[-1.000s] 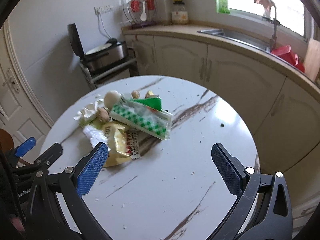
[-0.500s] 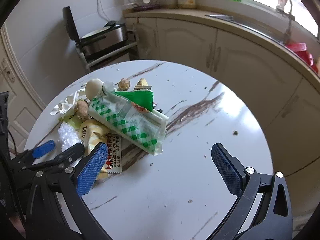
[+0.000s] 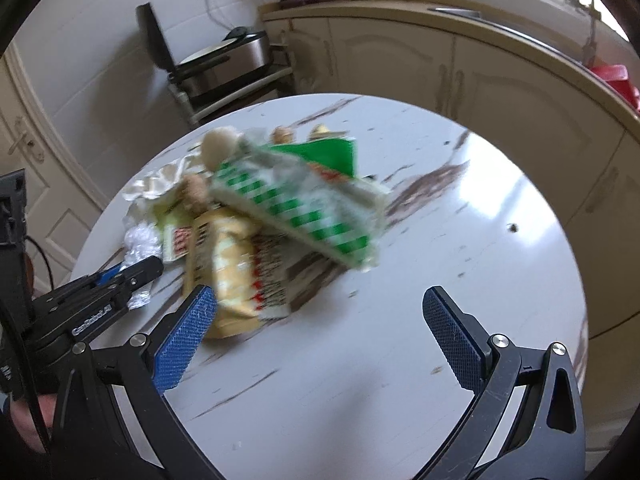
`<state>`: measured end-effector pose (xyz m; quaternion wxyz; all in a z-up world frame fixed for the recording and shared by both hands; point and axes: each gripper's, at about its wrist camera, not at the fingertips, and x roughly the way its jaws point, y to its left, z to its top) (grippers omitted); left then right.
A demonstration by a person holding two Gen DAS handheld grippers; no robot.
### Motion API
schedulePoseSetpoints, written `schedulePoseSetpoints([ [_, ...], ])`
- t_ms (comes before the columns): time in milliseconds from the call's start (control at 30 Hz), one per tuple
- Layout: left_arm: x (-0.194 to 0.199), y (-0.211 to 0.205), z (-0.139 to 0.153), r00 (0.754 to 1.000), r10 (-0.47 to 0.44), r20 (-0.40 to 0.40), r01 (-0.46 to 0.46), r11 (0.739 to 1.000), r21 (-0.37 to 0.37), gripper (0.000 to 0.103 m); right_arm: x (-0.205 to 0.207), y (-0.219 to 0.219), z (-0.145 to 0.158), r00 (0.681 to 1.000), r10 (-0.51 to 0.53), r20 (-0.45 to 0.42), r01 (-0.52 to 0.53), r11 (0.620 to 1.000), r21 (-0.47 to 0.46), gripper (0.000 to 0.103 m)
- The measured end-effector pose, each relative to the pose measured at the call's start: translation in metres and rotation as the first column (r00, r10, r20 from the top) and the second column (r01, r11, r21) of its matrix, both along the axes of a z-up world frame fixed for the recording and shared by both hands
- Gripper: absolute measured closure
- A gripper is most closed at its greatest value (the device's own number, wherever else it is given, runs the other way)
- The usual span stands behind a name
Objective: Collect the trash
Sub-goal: 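Grasp the crumpled clear wrapper with the left tool while the right tool grasps the yellow wrapper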
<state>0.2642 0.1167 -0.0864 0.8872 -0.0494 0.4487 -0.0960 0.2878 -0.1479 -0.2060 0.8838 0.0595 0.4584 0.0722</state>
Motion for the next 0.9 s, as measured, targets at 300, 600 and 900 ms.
schedulePoseSetpoints([
  [300,-0.023,0.026,-0.003,0.999,-0.008,0.039,0.005,0.997,0.077,0.089,0.018,0.054,-0.007,0.997,0.078,-0.001,-0.078,0.997,-0.012,0.008],
  [600,-0.049,0.016,0.006,0.999,-0.011,0.043,0.008,0.997,0.071,0.089,0.033,0.089,-0.028,0.992,0.129,-0.009,-0.129,0.983,-0.128,0.051],
  [900,-0.059,0.020,0.014,0.997,-0.044,0.057,0.042,0.998,0.045,0.089,0.009,0.046,-0.021,0.993,0.121,0.008,-0.121,0.992,0.044,0.079],
])
